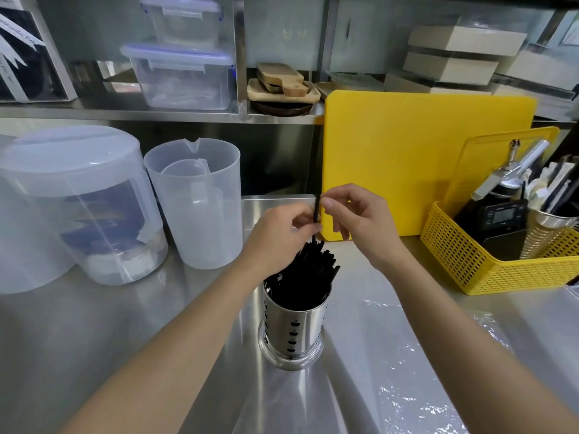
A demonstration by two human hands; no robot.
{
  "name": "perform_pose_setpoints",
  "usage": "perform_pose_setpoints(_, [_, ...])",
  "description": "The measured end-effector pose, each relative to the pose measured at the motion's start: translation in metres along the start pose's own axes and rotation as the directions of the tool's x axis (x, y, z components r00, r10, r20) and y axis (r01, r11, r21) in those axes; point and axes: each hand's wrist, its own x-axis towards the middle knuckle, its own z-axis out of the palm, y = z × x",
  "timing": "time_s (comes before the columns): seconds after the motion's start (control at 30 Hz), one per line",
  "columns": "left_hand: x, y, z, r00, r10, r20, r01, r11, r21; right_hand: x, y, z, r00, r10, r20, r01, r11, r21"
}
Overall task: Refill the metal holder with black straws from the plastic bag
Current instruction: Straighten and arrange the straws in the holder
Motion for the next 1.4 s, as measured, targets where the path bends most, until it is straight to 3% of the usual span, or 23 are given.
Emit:
perform_pose_setpoints(0.17, [0.005, 0.0, -0.021, 0.982, -0.024, -0.189, -0.009, 0.985, -0.172, -0.007, 0.015, -0.001, 0.988, 0.1, 0.121, -0.078, 0.981, -0.176])
perform_pose_setpoints(0.3, [0.007, -0.001, -0.032, 0.923, -0.188, -0.336, 0.038, 0.913, -0.407, -0.012, 0.019, 0.004, 0.949, 0.201, 0.241, -0.133, 0.953, -0.271])
perform_pose_setpoints(0.43, [0.005, -0.003, -0.038, 0.867, -0.375, -0.327, 0.128, 0.803, -0.582, -0.012, 0.017, 0.01, 0.954, 0.189, 0.232, -0.08, 0.909, -0.41])
perform_pose_setpoints(0.5, [0.004, -0.003, -0.04, 0.85, -0.426, -0.311, 0.157, 0.767, -0.622, -0.011, 0.014, 0.011, 0.96, 0.167, 0.227, -0.067, 0.918, -0.392])
perform_pose_setpoints(0.57, [0.004, -0.003, -0.04, 0.809, -0.463, -0.361, 0.201, 0.796, -0.571, -0.011, 0.009, 0.009, 0.977, 0.111, 0.185, -0.045, 0.944, -0.327])
perform_pose_setpoints(0.6, [0.002, -0.003, -0.039, 0.782, -0.44, -0.442, 0.219, 0.857, -0.467, -0.011, 0.005, 0.007, 0.983, 0.092, 0.16, -0.039, 0.951, -0.308])
perform_pose_setpoints(0.67, [-0.005, -0.004, -0.038, 0.764, -0.164, -0.624, 0.139, 0.986, -0.089, -0.01, -0.001, 0.001, 0.986, 0.088, 0.145, -0.04, 0.951, -0.307])
perform_pose_setpoints(0.7, [-0.009, -0.005, -0.036, 0.782, 0.038, -0.622, 0.052, 0.991, 0.126, -0.01, -0.003, -0.003, 0.983, 0.096, 0.157, -0.041, 0.945, -0.325])
perform_pose_setpoints(0.77, [-0.014, -0.004, -0.031, 0.857, 0.303, -0.418, -0.117, 0.902, 0.415, -0.009, -0.009, -0.01, 0.973, 0.111, 0.202, -0.027, 0.925, -0.378])
perform_pose_setpoints(0.83, [-0.016, -0.002, -0.025, 0.884, 0.434, -0.175, -0.287, 0.799, 0.529, -0.008, -0.017, -0.015, 0.97, 0.091, 0.226, -0.003, 0.932, -0.363])
perform_pose_setpoints(0.9, [-0.018, 0.001, -0.018, 0.868, 0.493, -0.059, -0.386, 0.744, 0.546, -0.009, -0.025, -0.018, 0.977, 0.061, 0.203, -0.006, 0.965, -0.261])
perform_pose_setpoints(1.0, [-0.023, 0.009, -0.014, 0.9, 0.428, -0.085, -0.348, 0.822, 0.45, -0.013, -0.037, -0.021, 0.986, 0.033, 0.164, -0.02, 0.997, -0.079])
perform_pose_setpoints(1.17, [-0.026, 0.024, -0.011, 0.925, 0.364, -0.113, -0.335, 0.917, 0.215, -0.02, -0.05, -0.014, 0.993, -0.106, 0.057, 0.099, 0.988, 0.118])
perform_pose_setpoints(1.27, [-0.03, 0.021, -0.011, 0.957, 0.28, -0.077, -0.272, 0.957, 0.097, -0.02, -0.049, -0.005, 0.994, -0.094, 0.053, 0.093, 0.995, 0.026])
perform_pose_setpoints(1.4, [-0.043, 0.005, -0.005, 0.996, 0.09, 0.006, -0.09, 0.992, 0.094, -0.027, -0.032, 0.009, 0.979, 0.046, 0.196, -0.004, 0.978, -0.208])
